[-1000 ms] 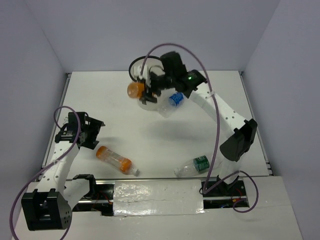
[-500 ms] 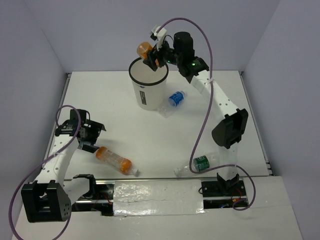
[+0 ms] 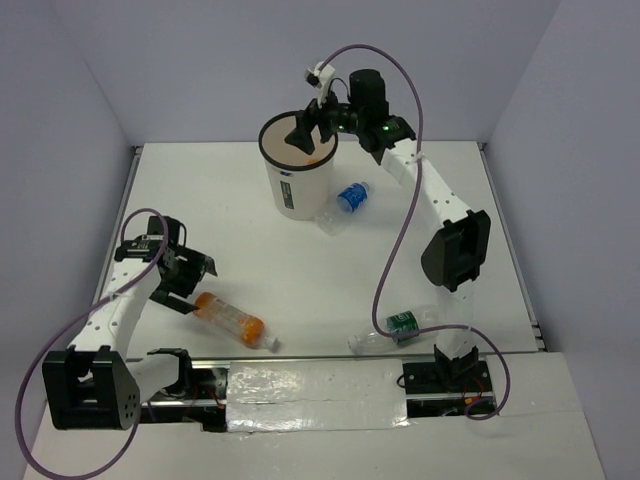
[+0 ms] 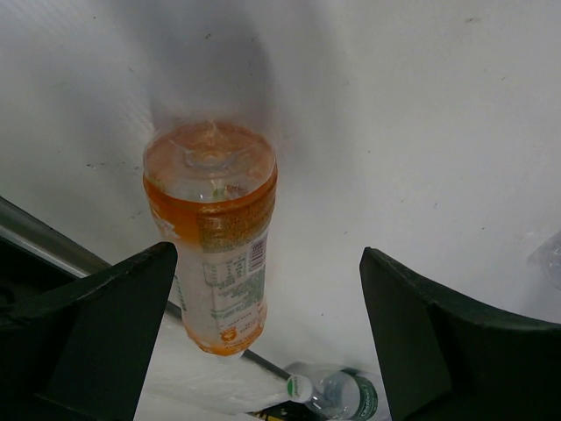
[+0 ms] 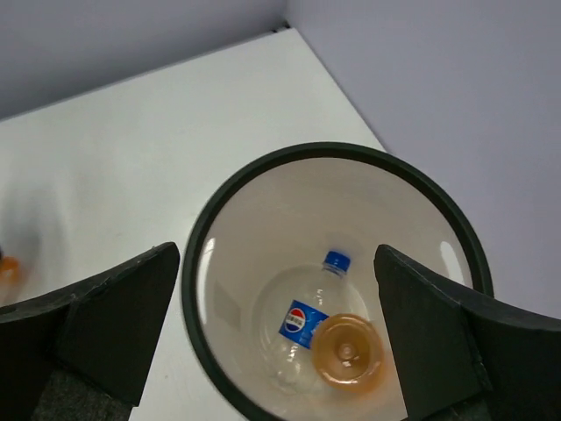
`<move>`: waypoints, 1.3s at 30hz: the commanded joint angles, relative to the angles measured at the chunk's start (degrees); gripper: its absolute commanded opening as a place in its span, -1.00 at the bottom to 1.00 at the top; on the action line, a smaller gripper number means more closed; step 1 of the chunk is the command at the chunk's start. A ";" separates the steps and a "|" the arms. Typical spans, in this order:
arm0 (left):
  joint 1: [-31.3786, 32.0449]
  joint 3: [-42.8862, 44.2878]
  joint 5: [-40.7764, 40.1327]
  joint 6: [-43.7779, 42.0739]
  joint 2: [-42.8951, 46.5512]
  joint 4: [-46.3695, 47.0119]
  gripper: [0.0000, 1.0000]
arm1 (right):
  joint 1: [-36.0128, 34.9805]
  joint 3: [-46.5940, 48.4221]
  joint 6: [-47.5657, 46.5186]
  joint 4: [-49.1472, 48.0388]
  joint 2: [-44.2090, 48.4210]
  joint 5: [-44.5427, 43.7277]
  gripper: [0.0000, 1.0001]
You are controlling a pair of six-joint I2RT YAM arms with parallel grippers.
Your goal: Put the plastic bottles in the bin
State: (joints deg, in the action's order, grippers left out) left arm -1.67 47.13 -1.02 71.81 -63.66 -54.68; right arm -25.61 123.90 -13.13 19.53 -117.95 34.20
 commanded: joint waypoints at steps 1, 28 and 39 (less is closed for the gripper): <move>1.23 -0.81 1.89 -1.32 -1.02 -1.67 0.99 | 1.35 -3.37 -1.80 2.86 6.76 14.03 0.99; 5.98 4.27 3.30 -8.97 -21.86 5.19 0.79 | 0.99 -27.65 -11.66 14.40 20.74 18.89 0.99; 5.98 8.24 6.98 -15.02 -21.68 10.55 -0.31 | 3.10 -28.18 -10.70 15.19 21.53 18.36 0.99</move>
State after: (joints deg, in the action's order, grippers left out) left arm 4.01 54.02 2.85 60.07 -85.17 -46.11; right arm -23.38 95.98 -23.92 34.30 -99.07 51.75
